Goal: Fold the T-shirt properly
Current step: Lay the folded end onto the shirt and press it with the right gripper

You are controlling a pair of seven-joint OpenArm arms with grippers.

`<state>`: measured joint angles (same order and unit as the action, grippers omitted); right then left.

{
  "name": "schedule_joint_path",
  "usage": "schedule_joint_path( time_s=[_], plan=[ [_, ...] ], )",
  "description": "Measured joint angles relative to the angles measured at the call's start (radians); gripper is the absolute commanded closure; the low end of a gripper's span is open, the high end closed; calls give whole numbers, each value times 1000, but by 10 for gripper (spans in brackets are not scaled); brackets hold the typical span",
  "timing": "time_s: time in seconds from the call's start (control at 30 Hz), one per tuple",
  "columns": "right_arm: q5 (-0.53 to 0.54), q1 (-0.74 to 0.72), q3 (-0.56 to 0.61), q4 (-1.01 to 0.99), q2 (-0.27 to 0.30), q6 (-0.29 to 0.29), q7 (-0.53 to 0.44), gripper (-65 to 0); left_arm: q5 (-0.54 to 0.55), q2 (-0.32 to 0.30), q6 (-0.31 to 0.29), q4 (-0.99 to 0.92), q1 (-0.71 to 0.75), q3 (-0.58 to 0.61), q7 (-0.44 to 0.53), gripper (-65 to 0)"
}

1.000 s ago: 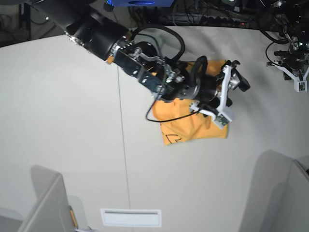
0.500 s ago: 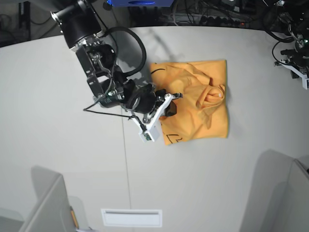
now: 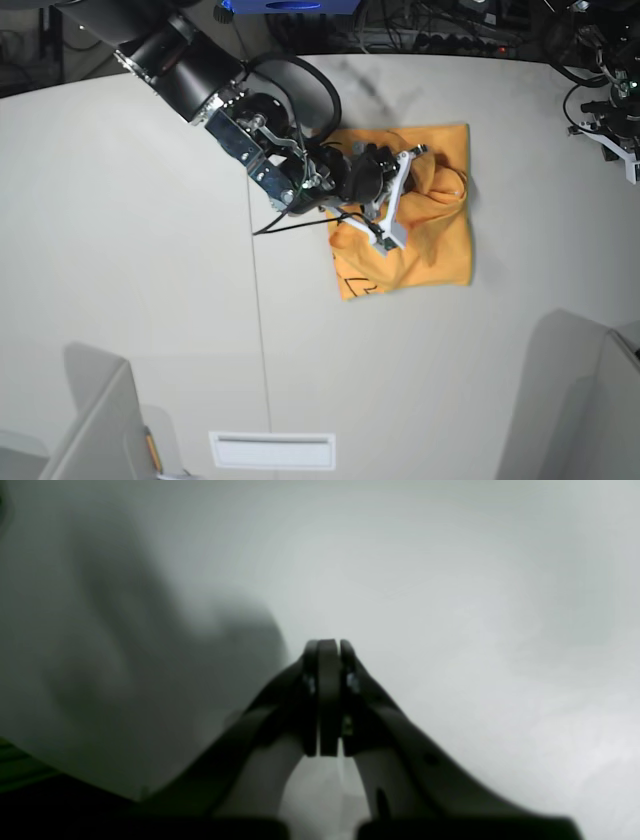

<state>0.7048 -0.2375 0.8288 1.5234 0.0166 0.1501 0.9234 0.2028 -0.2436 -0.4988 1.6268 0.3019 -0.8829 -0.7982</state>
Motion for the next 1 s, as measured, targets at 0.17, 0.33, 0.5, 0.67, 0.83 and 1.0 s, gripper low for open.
schedule_joint_path(
  time_s=[0.17,0.33,0.5,0.67,0.83,1.0],
  plan=[
    [14,34,132,69,-12,-4,3,0,0,0,0,0,0,0,0,0],
    [1,45,128,112,5,-1,56,0,0,0,0,0,0,0,0,0],
    [1,39,-38,217,21,-1,46,0,0,-1,0,0,0,0,1,0],
    [-10,25,-53,236,42,26,71,0,0,-1,0,0,0,0,0,0],
    [-258,-13,91,277,38,192,132,-399,-1,-1,0,0,0,0,0,0],
    [-424,-11,221,220,-13,191,140,-330,0,0,0,0,0,0,0,0]
  ],
)
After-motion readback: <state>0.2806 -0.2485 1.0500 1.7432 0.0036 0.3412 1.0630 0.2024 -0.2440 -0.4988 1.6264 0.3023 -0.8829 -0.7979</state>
